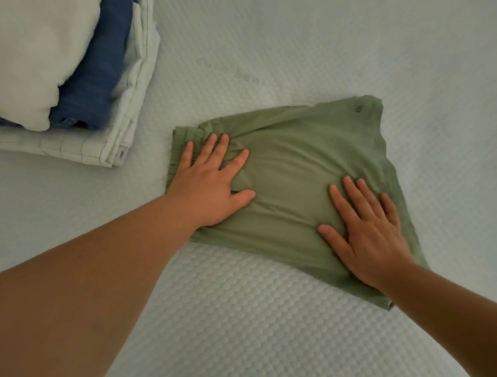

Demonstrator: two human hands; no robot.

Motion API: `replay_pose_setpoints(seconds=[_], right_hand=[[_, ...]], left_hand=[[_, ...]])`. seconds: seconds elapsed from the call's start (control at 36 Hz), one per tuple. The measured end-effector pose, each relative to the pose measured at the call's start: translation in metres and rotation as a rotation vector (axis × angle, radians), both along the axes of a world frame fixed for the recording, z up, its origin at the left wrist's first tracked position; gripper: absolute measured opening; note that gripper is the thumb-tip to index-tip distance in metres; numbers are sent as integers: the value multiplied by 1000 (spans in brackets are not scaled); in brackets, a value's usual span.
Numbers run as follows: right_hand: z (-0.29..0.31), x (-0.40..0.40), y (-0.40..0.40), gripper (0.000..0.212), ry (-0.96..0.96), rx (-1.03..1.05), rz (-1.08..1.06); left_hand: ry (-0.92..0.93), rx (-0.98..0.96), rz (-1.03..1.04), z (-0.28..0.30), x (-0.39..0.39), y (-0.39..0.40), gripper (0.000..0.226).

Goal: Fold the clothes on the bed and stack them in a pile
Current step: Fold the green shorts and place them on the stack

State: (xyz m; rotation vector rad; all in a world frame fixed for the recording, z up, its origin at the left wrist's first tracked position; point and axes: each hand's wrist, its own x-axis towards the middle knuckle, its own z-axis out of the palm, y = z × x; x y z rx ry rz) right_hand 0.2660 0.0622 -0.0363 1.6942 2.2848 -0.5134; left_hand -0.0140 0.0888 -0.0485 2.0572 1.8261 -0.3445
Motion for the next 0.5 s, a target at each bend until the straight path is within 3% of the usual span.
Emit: replay_pose_setpoints(seconds=[0.08, 0.17, 0.25, 0.31, 0.39, 0.44, 0.5], right_hand=[[7, 18, -19, 74, -13, -31, -89], [22, 26, -40, 78, 94, 5, -229], [40, 31, -59, 65, 236, 75, -490], [49, 35, -76, 55, 290, 92, -681], [56, 41, -105, 32, 332, 82, -863], [55, 44, -120, 16, 349, -29, -892], [50, 43, -126, 16, 361, -169, -868]], left_hand=[[-1, -24, 6, 12, 3, 0, 79], [-156, 147, 55, 34, 21, -8, 61], [-344, 329, 82, 57, 54, -35, 37], [-416, 296, 59, 67, 79, -65, 29], [-420, 182, 3, 67, 106, -102, 29], [-367, 165, 1, 60, 116, -112, 35], [-313, 204, 23, 52, 120, -111, 42]])
